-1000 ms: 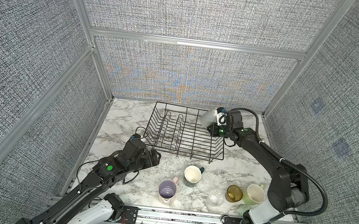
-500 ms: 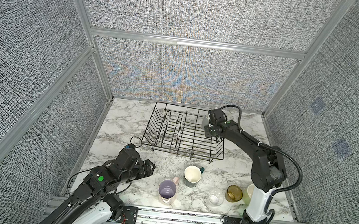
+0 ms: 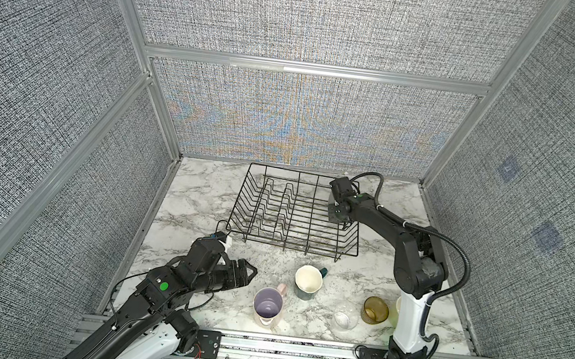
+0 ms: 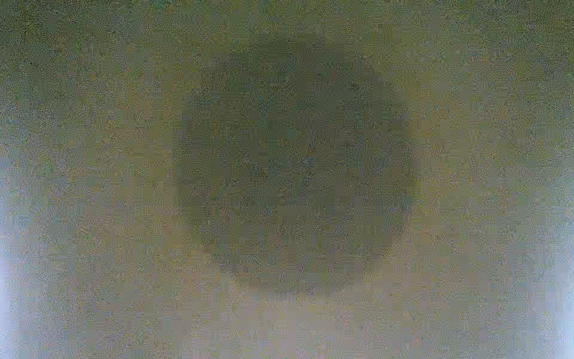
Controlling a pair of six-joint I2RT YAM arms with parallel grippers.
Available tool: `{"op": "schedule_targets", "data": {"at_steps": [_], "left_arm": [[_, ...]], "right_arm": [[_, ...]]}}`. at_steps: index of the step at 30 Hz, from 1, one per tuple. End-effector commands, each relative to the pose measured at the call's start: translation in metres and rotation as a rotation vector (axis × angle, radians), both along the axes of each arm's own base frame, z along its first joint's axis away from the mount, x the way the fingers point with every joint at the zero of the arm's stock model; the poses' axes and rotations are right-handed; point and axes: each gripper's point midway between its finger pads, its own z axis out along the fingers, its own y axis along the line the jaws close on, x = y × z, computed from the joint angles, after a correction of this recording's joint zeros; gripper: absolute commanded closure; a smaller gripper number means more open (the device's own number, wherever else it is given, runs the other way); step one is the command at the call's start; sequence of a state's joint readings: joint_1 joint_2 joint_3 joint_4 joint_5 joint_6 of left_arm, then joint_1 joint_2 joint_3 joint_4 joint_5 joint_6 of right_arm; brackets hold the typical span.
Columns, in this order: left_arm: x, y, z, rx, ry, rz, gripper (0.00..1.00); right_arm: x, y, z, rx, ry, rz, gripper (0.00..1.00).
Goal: Load the cups into the dish rack
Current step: 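Lower the mug upside down into the rack and open the right gripper, then move the left gripper toward the pink mug while the right gripper rises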
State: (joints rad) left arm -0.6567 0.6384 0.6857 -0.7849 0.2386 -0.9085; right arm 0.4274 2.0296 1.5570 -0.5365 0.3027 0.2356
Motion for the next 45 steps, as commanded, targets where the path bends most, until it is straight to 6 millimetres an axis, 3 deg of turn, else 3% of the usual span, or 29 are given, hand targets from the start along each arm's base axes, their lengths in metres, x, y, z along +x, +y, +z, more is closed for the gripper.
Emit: {"op": "schedule_targets", "data": {"at_steps": [1, 9, 14, 19, 23, 31, 39, 45], "left_arm": [[-0.002, -0.006, 0.005, -0.03, -0.016, -0.039, 0.17], [-0.006, -0.004, 0.006, -0.036, -0.007, -0.033, 0.18], [-0.009, -0.025, 0.024, -0.2, -0.036, -0.088, 0.18], [-0.012, -0.004, 0.006, -0.083, 0.002, -0.024, 0.19], [-0.017, -0.007, -0.002, -0.048, 0.058, -0.054, 0.22], [-0.024, -0.015, -0.007, 0.044, 0.086, -0.128, 0.24], [-0.029, -0.031, -0.015, 0.196, 0.124, -0.223, 0.28], [-0.038, -0.037, -0.027, 0.262, 0.154, -0.272, 0.28]], "right_arm": [[0.004, 0.002, 0.002, 0.025, -0.012, -0.036, 0.94], [0.002, 0.003, -0.01, 0.032, 0.003, -0.039, 0.84], [-0.004, 0.006, -0.014, 0.064, 0.024, -0.038, 0.73], [-0.008, 0.006, -0.005, 0.079, 0.005, -0.036, 0.66], [-0.011, 0.003, 0.004, 0.069, 0.0, -0.028, 0.64], [-0.031, -0.003, 0.049, 0.11, -0.078, -0.014, 0.56], [-0.068, -0.018, 0.11, 0.169, -0.218, 0.044, 0.51], [-0.097, -0.03, 0.139, 0.184, -0.303, 0.084, 0.49]]}}
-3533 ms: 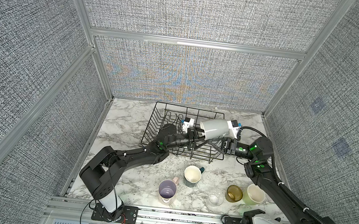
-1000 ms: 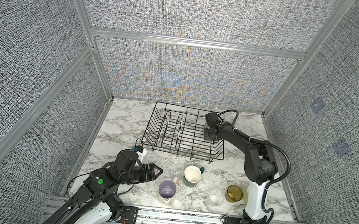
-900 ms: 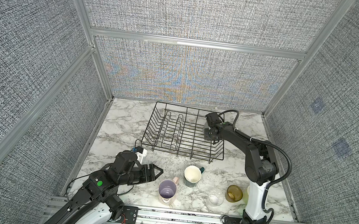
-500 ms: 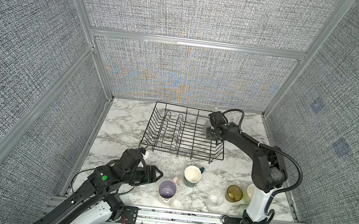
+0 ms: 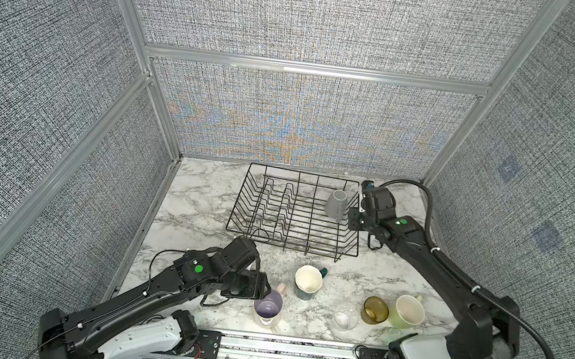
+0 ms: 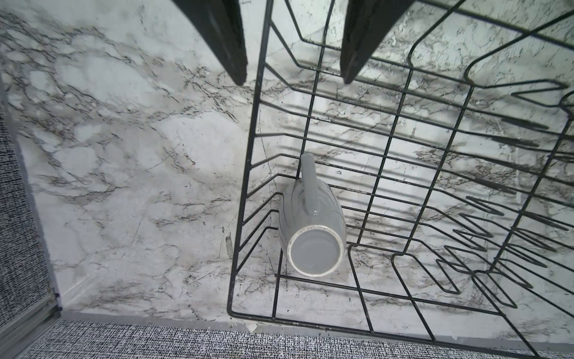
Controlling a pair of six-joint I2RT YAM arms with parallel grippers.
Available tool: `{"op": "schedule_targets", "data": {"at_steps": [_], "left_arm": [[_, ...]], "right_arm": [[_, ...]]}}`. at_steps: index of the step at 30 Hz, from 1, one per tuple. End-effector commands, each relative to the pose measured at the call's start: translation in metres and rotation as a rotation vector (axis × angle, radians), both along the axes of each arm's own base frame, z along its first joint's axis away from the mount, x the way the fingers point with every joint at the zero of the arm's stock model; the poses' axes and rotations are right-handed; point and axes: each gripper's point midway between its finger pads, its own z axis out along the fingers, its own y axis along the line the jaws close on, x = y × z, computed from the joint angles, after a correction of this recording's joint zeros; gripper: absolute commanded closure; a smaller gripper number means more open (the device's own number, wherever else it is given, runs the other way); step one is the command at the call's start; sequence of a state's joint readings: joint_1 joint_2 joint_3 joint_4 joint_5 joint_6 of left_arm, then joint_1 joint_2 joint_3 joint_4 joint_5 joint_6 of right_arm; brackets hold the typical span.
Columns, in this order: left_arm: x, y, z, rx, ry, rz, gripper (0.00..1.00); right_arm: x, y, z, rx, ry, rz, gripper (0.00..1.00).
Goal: Load the cups into the dish rack
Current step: 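Move the left gripper toward the pink mug while the right gripper rises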
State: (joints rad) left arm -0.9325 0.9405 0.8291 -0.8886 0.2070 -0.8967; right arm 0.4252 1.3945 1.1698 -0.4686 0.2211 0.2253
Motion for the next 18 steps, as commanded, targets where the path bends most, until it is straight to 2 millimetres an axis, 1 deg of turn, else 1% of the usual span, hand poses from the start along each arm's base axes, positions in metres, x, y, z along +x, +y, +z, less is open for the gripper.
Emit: {"op": "schedule_targets", "data": {"at_steps": [1, 3, 5, 7, 8, 12, 15, 18], "left_arm": [[-0.001, 0.007, -0.01, 0.078, -0.002, -0.013, 0.28], [-0.005, 0.011, -0.016, 0.135, 0.016, -0.025, 0.28], [-0.009, 0.01, -0.022, 0.164, 0.028, -0.046, 0.28], [-0.01, 0.01, -0.03, 0.2, 0.04, -0.051, 0.28], [-0.009, 0.011, -0.035, 0.225, 0.052, -0.051, 0.28], [-0.008, 0.009, -0.049, 0.306, 0.08, -0.053, 0.31], [-0.006, 0.0, -0.053, 0.297, 0.082, -0.067, 0.32], [-0.006, -0.003, -0.057, 0.298, 0.087, -0.07, 0.37]], "right_arm": [[-0.011, -0.006, 0.015, -0.003, -0.059, 0.022, 0.49], [-0.021, -0.014, 0.022, 0.001, -0.096, 0.011, 0.48], [-0.028, -0.016, 0.027, 0.014, -0.135, 0.015, 0.48], [-0.034, -0.019, 0.038, 0.032, -0.178, 0.016, 0.48], [-0.04, -0.022, 0.032, 0.03, -0.175, 0.016, 0.48], [-0.05, -0.026, 0.042, 0.054, -0.207, 0.012, 0.47], [-0.055, -0.03, 0.05, 0.05, -0.233, 0.01, 0.47], [-0.059, -0.032, 0.057, 0.055, -0.256, 0.009, 0.47]]}}
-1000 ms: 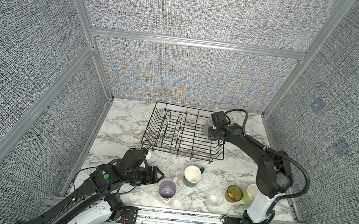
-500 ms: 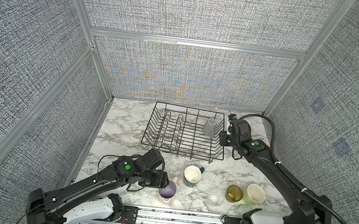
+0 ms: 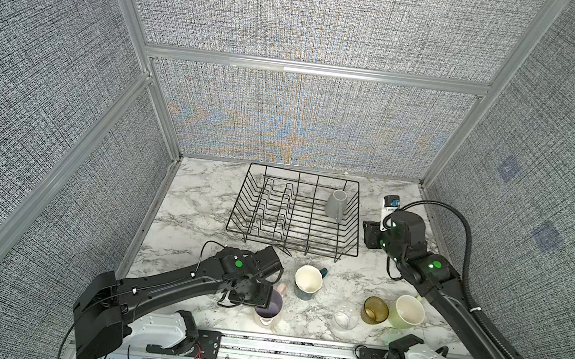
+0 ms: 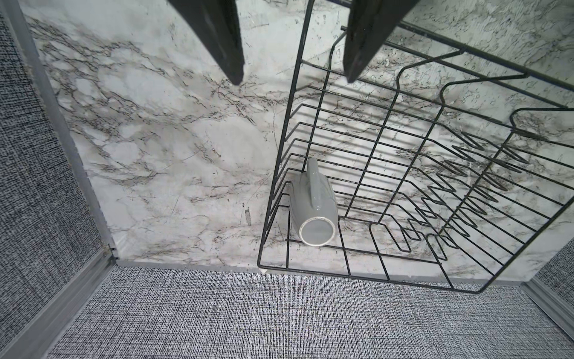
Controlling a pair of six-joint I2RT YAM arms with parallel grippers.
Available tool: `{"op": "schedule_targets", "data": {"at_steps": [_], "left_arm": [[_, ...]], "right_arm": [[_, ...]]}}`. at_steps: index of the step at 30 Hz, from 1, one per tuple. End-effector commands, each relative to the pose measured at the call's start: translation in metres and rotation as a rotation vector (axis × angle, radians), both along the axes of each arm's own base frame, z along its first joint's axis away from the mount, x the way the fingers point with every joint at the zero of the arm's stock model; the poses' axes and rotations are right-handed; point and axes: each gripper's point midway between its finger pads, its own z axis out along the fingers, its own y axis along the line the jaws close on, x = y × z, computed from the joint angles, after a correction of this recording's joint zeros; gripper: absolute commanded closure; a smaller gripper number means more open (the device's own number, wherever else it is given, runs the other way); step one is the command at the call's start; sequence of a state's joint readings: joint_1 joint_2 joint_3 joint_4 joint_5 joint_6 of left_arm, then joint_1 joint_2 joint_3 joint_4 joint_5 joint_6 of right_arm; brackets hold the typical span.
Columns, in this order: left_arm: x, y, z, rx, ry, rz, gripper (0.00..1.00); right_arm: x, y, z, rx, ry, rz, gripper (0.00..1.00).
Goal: Load the cups into the dish rack
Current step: 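Move the left gripper toward the pink mug while the right gripper rises, then grasp the pink mug's rim with the left gripper and lift it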
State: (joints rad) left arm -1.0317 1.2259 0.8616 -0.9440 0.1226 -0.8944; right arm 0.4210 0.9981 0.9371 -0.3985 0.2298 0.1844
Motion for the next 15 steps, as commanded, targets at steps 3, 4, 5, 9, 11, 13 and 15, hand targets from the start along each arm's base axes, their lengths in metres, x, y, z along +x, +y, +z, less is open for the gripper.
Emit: {"op": "schedule_targets", "data": {"at_steps": [3, 4, 5, 9, 11, 13, 15], "left_arm": [[0.005, 0.001, -0.01, 0.036, -0.011, 0.009, 0.43], [0.005, 0.001, -0.012, 0.042, -0.009, 0.009, 0.45], [0.005, 0.001, -0.014, 0.05, -0.003, 0.006, 0.47], [0.006, 0.002, -0.02, 0.078, -0.001, 0.003, 0.47], [0.007, 0.003, -0.023, 0.088, -0.002, -0.001, 0.51], [0.007, 0.006, -0.024, 0.107, -0.002, 0.004, 0.57], [0.007, 0.008, -0.023, 0.116, -0.005, 0.007, 0.66]], "right_arm": [[-0.005, -0.006, 0.016, -0.008, -0.054, -0.003, 0.47], [-0.006, -0.006, 0.016, -0.008, -0.056, -0.002, 0.47], [-0.008, -0.007, 0.017, -0.004, -0.061, -0.005, 0.47], [-0.012, -0.008, 0.015, 0.001, -0.069, -0.004, 0.47], [-0.013, -0.01, 0.014, 0.002, -0.068, -0.008, 0.47], [-0.015, -0.01, 0.015, 0.019, -0.07, -0.013, 0.47], [-0.016, -0.008, 0.02, 0.038, -0.078, -0.008, 0.47]]}}
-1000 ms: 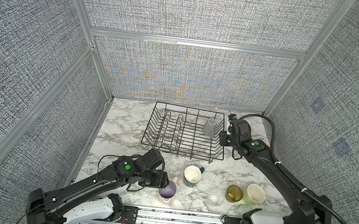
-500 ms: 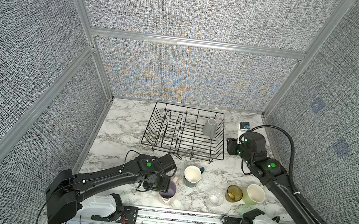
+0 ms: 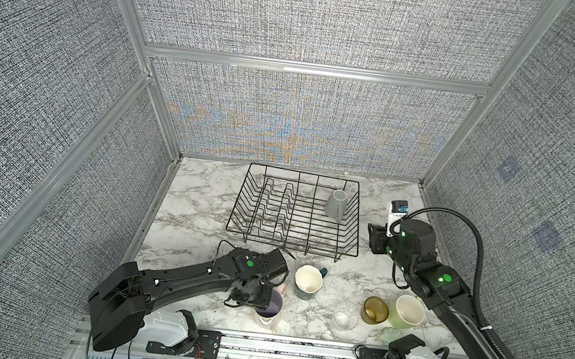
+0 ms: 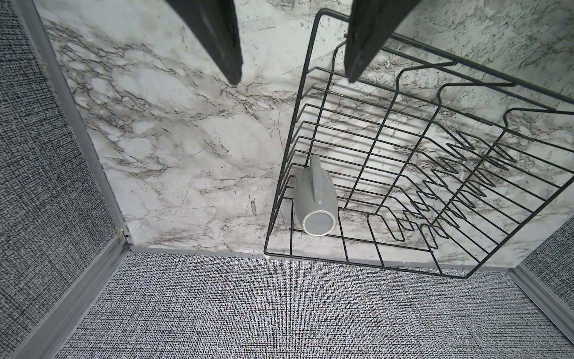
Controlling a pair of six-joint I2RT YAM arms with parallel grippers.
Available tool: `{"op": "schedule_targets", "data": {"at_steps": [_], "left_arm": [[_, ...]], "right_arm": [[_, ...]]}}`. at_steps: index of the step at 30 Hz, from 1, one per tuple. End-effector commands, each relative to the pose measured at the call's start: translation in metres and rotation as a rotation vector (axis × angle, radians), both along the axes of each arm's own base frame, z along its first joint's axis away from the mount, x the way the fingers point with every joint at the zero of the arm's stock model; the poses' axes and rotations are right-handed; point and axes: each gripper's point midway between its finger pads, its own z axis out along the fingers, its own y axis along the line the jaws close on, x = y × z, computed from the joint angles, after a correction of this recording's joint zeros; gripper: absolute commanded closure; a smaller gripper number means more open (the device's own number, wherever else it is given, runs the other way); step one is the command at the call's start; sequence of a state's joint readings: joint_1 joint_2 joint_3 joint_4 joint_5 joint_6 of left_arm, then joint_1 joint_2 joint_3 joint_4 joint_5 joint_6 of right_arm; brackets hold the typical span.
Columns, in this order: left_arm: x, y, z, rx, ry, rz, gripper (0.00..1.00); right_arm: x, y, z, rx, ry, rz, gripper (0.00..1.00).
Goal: Load the cups into the dish rack
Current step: 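Grasp the pink mug's rim with the left gripper and lift it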
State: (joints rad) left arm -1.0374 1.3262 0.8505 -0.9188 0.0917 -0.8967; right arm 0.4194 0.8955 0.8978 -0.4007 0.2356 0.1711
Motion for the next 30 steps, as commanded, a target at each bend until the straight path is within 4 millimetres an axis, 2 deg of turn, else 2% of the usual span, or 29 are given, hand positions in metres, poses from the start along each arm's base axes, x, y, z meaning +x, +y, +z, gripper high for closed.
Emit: {"op": "schedule_targets", "data": {"at_steps": [1, 5, 7, 13, 19, 22, 26, 30], "left_arm": [[0.005, 0.005, 0.001, 0.024, -0.026, 0.006, 0.71], [0.008, 0.0, 0.011, -0.021, -0.056, -0.001, 0.89], [0.009, -0.003, 0.019, -0.045, -0.069, -0.006, 0.94], [0.016, -0.013, 0.051, -0.19, -0.166, -0.022, 1.0], [0.029, -0.023, 0.087, -0.367, -0.304, -0.005, 1.0], [0.033, -0.044, 0.117, -0.545, -0.335, -0.04, 1.0], [0.046, -0.07, 0.164, -0.764, -0.413, -0.117, 1.0], [0.06, -0.079, 0.183, -0.853, -0.433, -0.139, 1.0]], "right_arm": [[0.0, 0.001, 0.01, 0.032, -0.026, -0.003, 0.47], [-0.003, 0.001, 0.019, 0.05, -0.04, -0.002, 0.47], [-0.004, 0.004, 0.02, 0.071, -0.043, 0.011, 0.46], [-0.005, 0.015, 0.011, 0.082, -0.009, 0.067, 0.45], [-0.017, 0.057, 0.01, 0.214, 0.078, 0.268, 0.4], [-0.025, 0.083, 0.01, 0.262, 0.15, 0.411, 0.4], [-0.042, 0.108, 0.027, 0.395, 0.22, 0.533, 0.41], [-0.065, 0.128, 0.049, 0.586, 0.255, 0.648, 0.41]]}}
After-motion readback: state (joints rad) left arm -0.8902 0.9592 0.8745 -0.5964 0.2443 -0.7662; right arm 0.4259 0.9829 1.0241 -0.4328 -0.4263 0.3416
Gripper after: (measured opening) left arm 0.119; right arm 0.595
